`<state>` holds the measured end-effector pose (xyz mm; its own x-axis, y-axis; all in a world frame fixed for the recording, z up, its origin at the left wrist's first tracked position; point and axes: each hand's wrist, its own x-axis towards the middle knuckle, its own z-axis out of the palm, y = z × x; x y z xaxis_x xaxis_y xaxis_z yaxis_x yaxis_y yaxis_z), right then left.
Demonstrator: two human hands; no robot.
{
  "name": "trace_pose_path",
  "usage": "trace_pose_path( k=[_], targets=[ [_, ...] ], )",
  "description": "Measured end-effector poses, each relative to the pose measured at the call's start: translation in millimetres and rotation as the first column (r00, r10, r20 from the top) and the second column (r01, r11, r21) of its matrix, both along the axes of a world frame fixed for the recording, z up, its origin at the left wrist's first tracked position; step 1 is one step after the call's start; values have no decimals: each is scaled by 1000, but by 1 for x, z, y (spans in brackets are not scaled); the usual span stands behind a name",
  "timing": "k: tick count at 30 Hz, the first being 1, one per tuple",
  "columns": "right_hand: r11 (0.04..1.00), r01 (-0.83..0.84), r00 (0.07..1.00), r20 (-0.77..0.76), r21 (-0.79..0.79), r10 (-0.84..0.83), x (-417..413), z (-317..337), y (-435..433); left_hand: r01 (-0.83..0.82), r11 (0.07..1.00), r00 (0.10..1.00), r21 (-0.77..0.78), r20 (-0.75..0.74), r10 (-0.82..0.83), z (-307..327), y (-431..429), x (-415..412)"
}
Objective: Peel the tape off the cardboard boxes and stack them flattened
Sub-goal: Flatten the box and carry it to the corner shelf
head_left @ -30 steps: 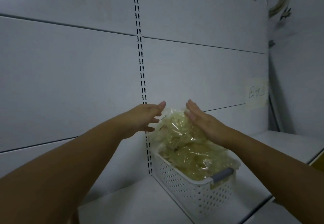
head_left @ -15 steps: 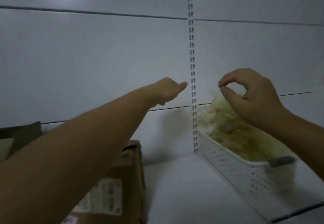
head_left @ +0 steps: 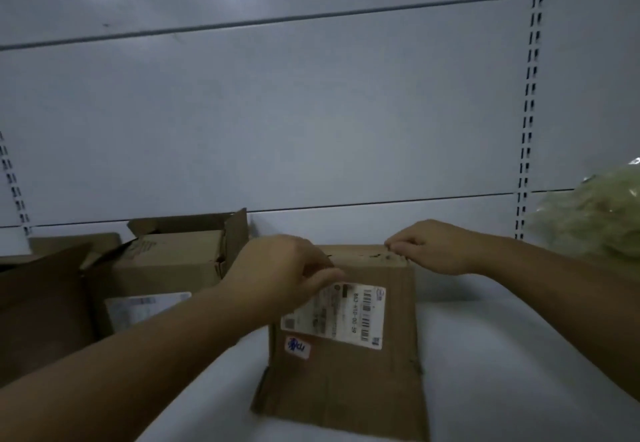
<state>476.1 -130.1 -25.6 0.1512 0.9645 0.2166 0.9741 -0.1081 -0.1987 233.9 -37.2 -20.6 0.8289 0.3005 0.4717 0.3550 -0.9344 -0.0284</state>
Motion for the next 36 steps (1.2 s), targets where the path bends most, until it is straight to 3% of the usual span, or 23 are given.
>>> trace_pose_path(
  k=[4,8,12,16,19,21,23,25,28,30,32,33,34,35,36],
  targets=[
    [954,82,994,-86,289,-60,-5,-9,6,89,996,993,32,71,-91,-17,-2,-12],
    [795,189,965,-257,576,-44,-28,-6,9,93,995,974,-16,210,-88,-33,-7,-23],
    [579,35,999,-38,815,-8,-61,25,-6,158,987,942,-16,302,-145,-35,-12,-23],
    [439,-191,972,232,878,-42,-99,52,-30,178,982,916,65,354,-189,-41,-23,-16],
    [541,-218,942,321,812,-102,-116,32,-44,213,976,933,32,291,-213,-69,-25,-25],
    [655,-125,962,252,745,-104,-119,3,-49,261,965,957,-36,140,-253,-95,-27,-36],
    [719,-45,987,144,693,-77,-120,-25,-49,310,929,950,-202,31,-310,-114,-33,-44],
    [741,19,994,66,671,-86,-120,-41,-45,319,870,946,-375,74,-315,-122,-41,-43],
    [714,87,995,-22,694,-100,-121,-47,-37,331,688,941,-646,176,-288,-122,-49,-36],
    [692,127,991,-68,711,-113,-119,-49,-33,408,439,887,-800,233,-399,-126,-50,-30],
    [666,160,987,-107,729,-120,-115,-50,-32,401,175,877,-899,323,-355,-126,-52,-35],
    [656,172,985,-125,735,-119,-113,-51,-31,401,178,891,-899,338,-304,-125,-48,-41],
    [654,180,984,-139,734,-115,-111,-53,-31,438,264,896,-860,391,-211,-122,-44,-48],
    [656,183,983,-150,732,-107,-111,-54,-31,473,452,861,-757,507,-52,-119,-35,-53],
    [659,180,983,-157,731,-94,-111,-56,-31,444,639,768,-628,634,90,-115,-23,-59]
  ],
)
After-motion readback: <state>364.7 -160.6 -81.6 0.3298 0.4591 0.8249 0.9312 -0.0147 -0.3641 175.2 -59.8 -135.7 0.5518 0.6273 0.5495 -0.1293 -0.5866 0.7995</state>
